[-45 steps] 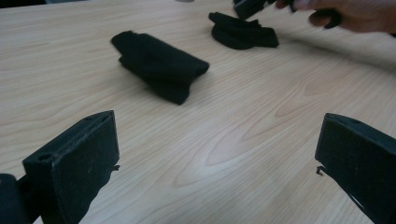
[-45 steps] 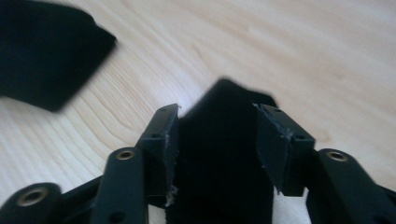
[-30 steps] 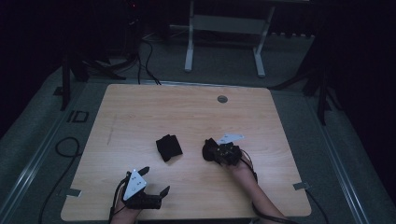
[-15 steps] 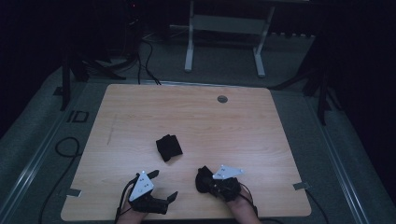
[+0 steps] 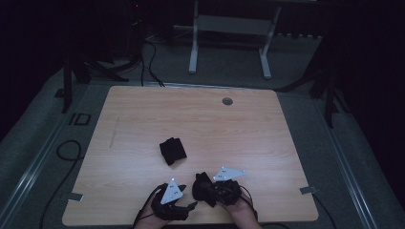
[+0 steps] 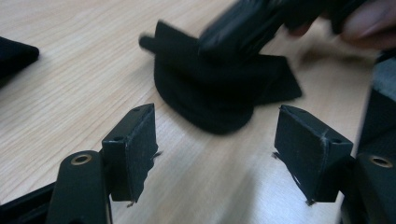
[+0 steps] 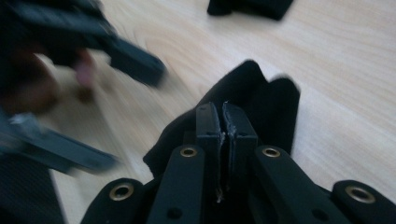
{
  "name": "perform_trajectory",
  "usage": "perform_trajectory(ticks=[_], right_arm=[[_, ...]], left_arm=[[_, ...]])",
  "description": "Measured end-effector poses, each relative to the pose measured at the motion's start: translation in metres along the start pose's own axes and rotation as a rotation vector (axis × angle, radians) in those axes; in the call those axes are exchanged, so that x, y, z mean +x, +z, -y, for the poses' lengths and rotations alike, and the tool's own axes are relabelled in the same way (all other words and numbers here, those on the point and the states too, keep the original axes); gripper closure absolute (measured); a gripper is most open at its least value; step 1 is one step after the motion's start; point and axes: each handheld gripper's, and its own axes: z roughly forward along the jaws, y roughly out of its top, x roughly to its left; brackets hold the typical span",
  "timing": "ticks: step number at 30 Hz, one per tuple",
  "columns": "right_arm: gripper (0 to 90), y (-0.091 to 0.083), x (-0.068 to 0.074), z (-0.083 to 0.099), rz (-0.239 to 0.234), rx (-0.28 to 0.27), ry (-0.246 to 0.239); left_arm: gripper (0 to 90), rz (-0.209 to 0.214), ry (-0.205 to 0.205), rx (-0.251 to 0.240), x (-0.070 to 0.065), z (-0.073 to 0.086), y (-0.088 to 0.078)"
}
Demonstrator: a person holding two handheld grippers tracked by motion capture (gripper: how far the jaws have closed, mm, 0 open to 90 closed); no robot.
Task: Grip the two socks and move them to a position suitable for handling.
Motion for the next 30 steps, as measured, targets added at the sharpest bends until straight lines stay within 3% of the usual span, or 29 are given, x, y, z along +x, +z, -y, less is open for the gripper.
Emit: perform_trajectory(ticks=[4, 8, 15, 17, 20, 22, 26, 28, 30], right_arm=[[86.1, -0.011, 0.001, -0.010, -0.009, -0.050, -0.001], [86.1, -0.015, 0.005, -0.018, -0.033, -0.086, 0.004], [86.0, -0.018, 0.016, -0.022, -0.037, -0.106, -0.030], [86.0, -0.017, 0.016, -0.022, -0.038, -0.100, -0.032], [86.0, -0.019, 0.017, -0.023, -0.042, -0.104, -0.032], [86.0, -0.021, 0.016, -0.023, -0.041, -0.107, -0.034], [86.0, -0.031, 0.013, -0.024, -0.017, -0.119, -0.041], [85.9, -0.038, 0.010, -0.025, -0.012, -0.137, -0.034], [85.4, -0.046, 0.008, -0.026, -0.009, -0.155, -0.033]], left_arm=[[29.1, 0.044, -0.006, 0.001, -0.002, -0.007, 0.009], [26.3, 0.034, -0.019, -0.012, -0.005, -0.011, 0.018], [24.8, 0.078, -0.047, -0.070, -0.005, -0.023, 0.012], [34.9, 0.086, -0.037, -0.072, -0.006, -0.024, 0.012], [69.4, 0.060, -0.014, -0.072, -0.006, -0.024, 0.009], [82.5, 0.047, -0.022, -0.078, -0.005, -0.024, 0.006], [84.2, 0.036, -0.001, -0.085, -0.002, -0.028, -0.003], [84.3, 0.009, 0.013, -0.097, -0.002, -0.032, -0.007], [84.3, 0.013, 0.011, -0.118, 0.001, -0.037, -0.011]])
